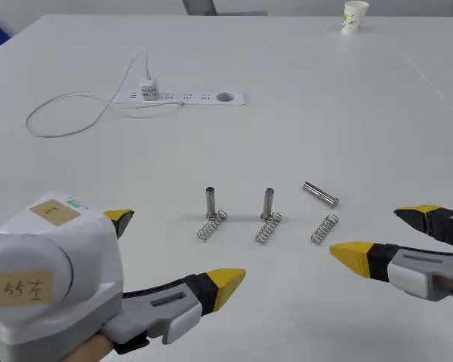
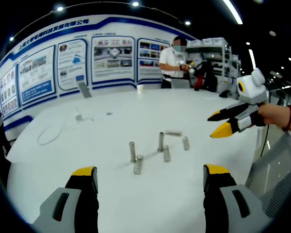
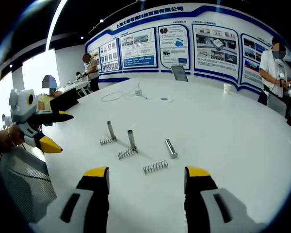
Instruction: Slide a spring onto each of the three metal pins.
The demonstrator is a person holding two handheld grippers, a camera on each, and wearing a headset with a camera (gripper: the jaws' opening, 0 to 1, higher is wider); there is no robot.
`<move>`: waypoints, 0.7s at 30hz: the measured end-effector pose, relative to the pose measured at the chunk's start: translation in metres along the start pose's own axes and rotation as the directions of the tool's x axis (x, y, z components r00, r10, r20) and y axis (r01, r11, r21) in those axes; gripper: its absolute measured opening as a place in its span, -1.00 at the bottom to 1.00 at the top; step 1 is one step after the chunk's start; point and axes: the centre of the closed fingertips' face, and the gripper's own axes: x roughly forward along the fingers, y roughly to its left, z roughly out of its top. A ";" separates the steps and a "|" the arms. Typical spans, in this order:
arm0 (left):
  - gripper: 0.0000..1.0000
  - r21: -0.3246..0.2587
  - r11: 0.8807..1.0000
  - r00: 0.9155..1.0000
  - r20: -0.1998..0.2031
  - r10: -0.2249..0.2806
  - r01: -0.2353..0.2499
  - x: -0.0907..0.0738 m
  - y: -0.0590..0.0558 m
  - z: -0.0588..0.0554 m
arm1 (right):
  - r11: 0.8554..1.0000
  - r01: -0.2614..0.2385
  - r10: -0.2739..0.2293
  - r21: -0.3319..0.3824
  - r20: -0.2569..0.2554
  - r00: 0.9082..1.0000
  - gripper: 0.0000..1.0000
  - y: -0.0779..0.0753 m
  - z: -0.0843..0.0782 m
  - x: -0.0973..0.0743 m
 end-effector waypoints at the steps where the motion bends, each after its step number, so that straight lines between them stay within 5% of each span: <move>1: 0.83 -0.001 1.000 1.000 -0.001 0.000 0.000 0.000 0.000 0.000 | 1.000 -0.002 0.002 -0.001 0.002 1.000 0.24 -0.001 0.001 0.002; 21: 0.80 0.004 1.000 1.000 -0.004 -0.013 0.013 0.003 -0.004 -0.001 | 0.995 -0.055 0.052 -0.085 -0.037 0.998 -0.12 -0.021 0.020 0.051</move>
